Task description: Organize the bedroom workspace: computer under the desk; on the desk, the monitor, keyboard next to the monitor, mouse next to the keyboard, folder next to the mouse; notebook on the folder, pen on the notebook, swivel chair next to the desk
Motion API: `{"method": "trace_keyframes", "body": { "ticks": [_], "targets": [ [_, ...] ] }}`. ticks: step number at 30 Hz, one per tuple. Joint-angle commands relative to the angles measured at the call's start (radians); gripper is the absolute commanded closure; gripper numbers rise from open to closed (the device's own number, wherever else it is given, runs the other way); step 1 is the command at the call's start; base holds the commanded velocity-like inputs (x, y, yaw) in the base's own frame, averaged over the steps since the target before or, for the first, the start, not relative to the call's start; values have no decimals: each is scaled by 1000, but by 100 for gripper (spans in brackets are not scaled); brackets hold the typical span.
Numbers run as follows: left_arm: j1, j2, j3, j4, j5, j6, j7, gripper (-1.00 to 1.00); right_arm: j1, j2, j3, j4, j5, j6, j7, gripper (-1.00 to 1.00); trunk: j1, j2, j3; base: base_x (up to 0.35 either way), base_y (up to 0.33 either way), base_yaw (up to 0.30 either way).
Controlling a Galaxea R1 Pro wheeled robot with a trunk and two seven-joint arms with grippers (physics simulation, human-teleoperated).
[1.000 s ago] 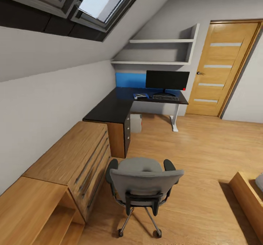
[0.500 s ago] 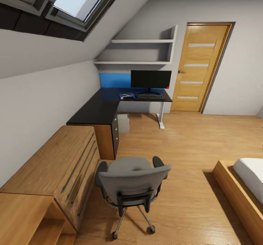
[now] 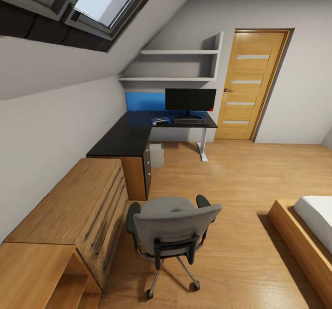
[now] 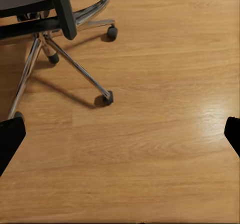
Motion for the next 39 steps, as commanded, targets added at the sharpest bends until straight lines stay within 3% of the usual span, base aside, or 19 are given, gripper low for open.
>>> {"method": "trace_keyframes", "body": {
  "ticks": [1,13,27,39],
  "targets": [
    [-2,1,-8,-4,0,-5,9,-100,-1,0,9,1,-3,-2,-6,-100,1,-2,-2,-72,50,0],
    [-2,-1,-3,-4,0,-15,16,-100,-1,-1,9,1,-3,-4,-6,-100,1,-2,-2,-20,14,0],
    [-2,-12,10,1,0,-8,26,-100,-1,-2,10,0,-4,-9,-8,-100,54,-100,-46,0,0,0],
    [-2,-13,10,1,0,-7,27,-100,-1,-2,10,1,-4,-9,-8,-100,100,-184,-84,-135,0,0]
  ]
}}
